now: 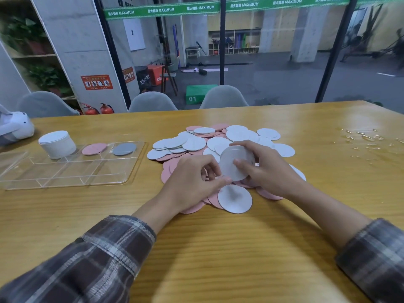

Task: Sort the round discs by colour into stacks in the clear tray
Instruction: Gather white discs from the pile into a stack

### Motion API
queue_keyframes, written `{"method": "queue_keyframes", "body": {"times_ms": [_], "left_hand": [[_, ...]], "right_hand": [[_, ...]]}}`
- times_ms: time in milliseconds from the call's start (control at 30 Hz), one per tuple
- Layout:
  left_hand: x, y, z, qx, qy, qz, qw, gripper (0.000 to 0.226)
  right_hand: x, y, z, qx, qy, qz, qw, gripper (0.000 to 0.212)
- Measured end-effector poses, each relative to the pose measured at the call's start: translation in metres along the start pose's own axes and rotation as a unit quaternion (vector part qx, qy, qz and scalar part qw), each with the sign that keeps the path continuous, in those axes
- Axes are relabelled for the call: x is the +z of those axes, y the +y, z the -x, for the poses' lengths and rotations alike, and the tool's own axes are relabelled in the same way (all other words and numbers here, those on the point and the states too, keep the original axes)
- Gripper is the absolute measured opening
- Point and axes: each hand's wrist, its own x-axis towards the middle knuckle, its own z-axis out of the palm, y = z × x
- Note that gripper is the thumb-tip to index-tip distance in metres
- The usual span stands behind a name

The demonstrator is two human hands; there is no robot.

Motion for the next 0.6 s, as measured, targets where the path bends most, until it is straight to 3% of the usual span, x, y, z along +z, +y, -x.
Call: {"method": "queue_keyframes", "body": {"times_ms": [133, 233, 400, 600], "left_hand": [[0.002, -0.001, 0.003, 0.019, -0.107, -0.071, 0.991, 0.039], [0.000, 0.000, 0.003, 0.010, -0.140, -0.080, 0.987, 0.043], [-0.002, -0.001, 0.002, -0.009, -0.145, -0.035, 0.989, 0.035], [-0.009, -0.002, -0.004, -0.026, -0.083, 0.043, 0.995, 0.016]], "right_hand": [[-0.001, -0.001, 0.000, 0.013, 0.017, 0.012, 1.000, 0.030], [-0.001, -0.003, 0.001, 0.020, 0.022, 0.003, 1.000, 0.027], [0.000, -0.003, 0.000, 0.024, 0.021, 0.002, 0.999, 0.029], [0.000, -0.011, 0.004, 0.059, -0.005, -0.075, 0.995, 0.027]]}}
